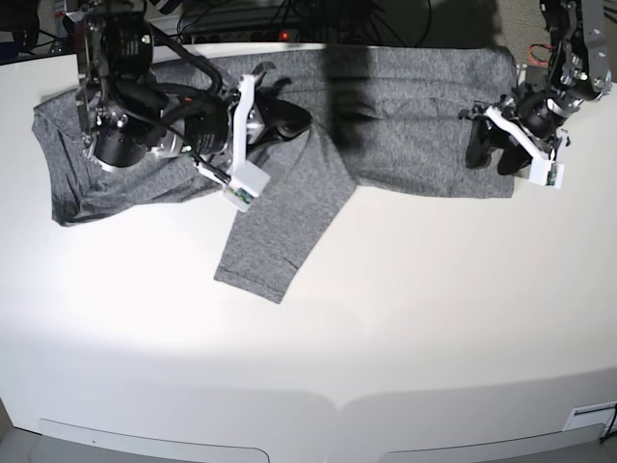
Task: Fold the T-shirt properly
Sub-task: 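Grasp the sleeve with the right gripper and drag it onto the shirt, then move the left gripper to the sleeve and grasp it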
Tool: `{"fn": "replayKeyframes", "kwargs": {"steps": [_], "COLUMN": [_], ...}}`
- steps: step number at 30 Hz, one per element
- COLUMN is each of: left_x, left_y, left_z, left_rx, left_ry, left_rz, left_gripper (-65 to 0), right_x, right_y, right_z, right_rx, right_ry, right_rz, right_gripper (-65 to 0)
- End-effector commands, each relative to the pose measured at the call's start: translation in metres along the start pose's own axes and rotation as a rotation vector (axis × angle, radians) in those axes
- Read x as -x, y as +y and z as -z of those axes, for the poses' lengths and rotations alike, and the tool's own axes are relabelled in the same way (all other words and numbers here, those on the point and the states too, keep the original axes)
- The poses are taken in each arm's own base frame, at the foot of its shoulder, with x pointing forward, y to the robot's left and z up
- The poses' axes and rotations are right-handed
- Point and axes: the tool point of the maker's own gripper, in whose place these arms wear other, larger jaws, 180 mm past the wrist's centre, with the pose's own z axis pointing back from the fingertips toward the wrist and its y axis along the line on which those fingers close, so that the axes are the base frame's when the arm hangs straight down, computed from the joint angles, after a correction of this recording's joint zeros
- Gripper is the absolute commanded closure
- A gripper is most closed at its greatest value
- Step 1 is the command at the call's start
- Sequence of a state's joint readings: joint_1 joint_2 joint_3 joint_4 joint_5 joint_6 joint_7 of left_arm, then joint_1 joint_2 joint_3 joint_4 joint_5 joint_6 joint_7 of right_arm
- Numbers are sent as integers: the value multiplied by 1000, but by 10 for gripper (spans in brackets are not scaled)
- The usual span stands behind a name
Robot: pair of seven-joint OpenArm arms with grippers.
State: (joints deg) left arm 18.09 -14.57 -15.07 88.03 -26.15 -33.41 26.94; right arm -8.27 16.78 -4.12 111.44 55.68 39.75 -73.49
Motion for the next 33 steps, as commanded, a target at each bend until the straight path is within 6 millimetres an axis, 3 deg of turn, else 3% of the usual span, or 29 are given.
{"fn": "replayKeyframes", "kwargs": {"steps": [1,7,11,14,21,24,27,30,33], "left_x": [-15,-15,-15,-15,-16,-24,-37,-52,-65], "left_y": [1,1,1,1,0,-3,-19,-42,-82], "left_z": [-3,-3,-3,-3,-3,-3,-4,-3,3], "left_rx": [7,7,7,7,9,27,87,133,228], "left_ry": [-48,-48,-48,-48,-56,-92,-141,-183,-209], "left_rz": [13,14,13,14,11,-9,-7,18,59], "left_gripper": [-333,-333,-333,-333,-333,-332,-332,-330,-330], "right_x": [-13,-15,-21,-22,-31,-34,-35,-32,-22], "right_y": [4,0,2,5,17,-4,-41,-82,-118], "right_z": [-3,0,1,3,2,-4,-24,-57,-99], "right_rx": [-12,20,14,-1,-65,23,186,375,549], "right_ry": [-50,-56,-87,-88,-130,-117,-102,-108,-88], "right_rz": [-21,-25,-27,-30,-25,-46,-59,-53,-35], "right_gripper": [0,0,-202,-302,-315,-315,-315,-315,-315]}}
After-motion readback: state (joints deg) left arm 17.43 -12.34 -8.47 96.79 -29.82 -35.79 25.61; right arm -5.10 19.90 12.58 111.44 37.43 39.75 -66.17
